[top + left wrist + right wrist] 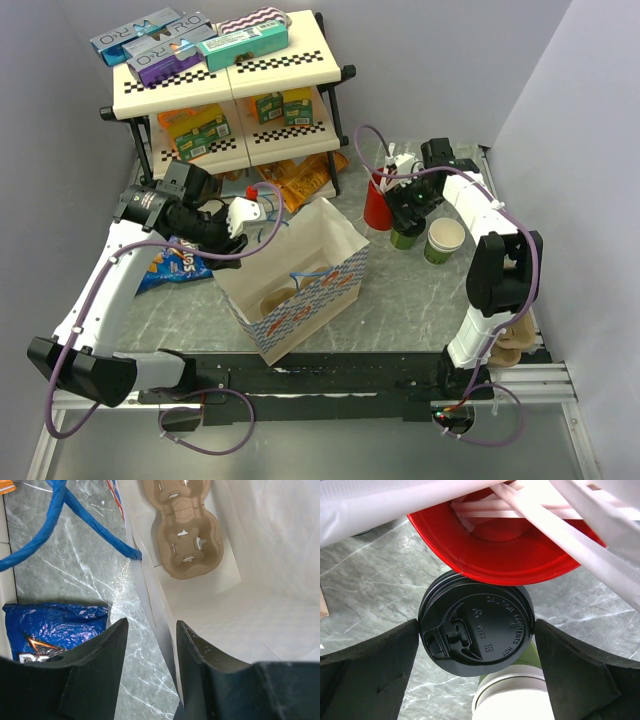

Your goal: Pack the takeout coffee

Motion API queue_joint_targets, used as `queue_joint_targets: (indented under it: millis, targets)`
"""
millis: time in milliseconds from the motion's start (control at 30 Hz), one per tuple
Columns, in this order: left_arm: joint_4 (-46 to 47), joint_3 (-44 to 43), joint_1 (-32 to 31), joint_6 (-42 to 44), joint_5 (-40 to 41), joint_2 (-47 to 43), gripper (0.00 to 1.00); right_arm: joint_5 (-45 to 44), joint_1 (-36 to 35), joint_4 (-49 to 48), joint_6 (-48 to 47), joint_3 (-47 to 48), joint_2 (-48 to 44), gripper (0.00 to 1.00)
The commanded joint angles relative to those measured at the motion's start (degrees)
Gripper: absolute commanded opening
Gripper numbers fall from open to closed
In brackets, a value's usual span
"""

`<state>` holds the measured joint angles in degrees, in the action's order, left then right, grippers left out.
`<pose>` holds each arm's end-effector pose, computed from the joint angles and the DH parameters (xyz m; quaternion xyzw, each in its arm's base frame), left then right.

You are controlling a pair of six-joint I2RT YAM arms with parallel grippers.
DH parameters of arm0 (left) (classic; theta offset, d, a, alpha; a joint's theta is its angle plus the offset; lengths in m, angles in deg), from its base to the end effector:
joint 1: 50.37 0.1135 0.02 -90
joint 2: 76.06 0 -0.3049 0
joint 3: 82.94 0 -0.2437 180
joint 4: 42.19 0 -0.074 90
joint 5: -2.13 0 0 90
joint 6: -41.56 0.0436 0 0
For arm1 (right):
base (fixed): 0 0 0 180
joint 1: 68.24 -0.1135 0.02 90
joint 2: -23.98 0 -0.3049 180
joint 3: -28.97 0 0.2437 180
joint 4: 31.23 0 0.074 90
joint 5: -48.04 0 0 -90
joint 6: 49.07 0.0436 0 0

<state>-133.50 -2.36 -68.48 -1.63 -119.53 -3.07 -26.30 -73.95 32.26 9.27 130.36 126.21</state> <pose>0.1794 -0.0827 0.4129 0.5541 0.7605 -0.2061 0.2687 0.3755 0.0494 0.3034 -0.3381 0.9053 0.0800 0.2443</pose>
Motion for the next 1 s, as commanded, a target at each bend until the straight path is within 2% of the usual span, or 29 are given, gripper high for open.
queue_joint_targets:
  millis: [0,367,967]
  targets:
    - [-0.55,-1.06,-0.26,-0.93,-2.09,0.04,0.49,0.07,0.53,0.25,-1.12,2.08,0.68,1.0]
    - [-0.73,-0.7,-0.26,-0.58,-2.35,0.4,0.49,-0.02,0.44,-0.54,-2.26,0.76,-1.42,1.0]
    - [-1.43,0.09,-0.26,0.04,-3.14,0.66,0.48,3.23,0.44,5.69,-2.09,3.92,-0.81,1.0]
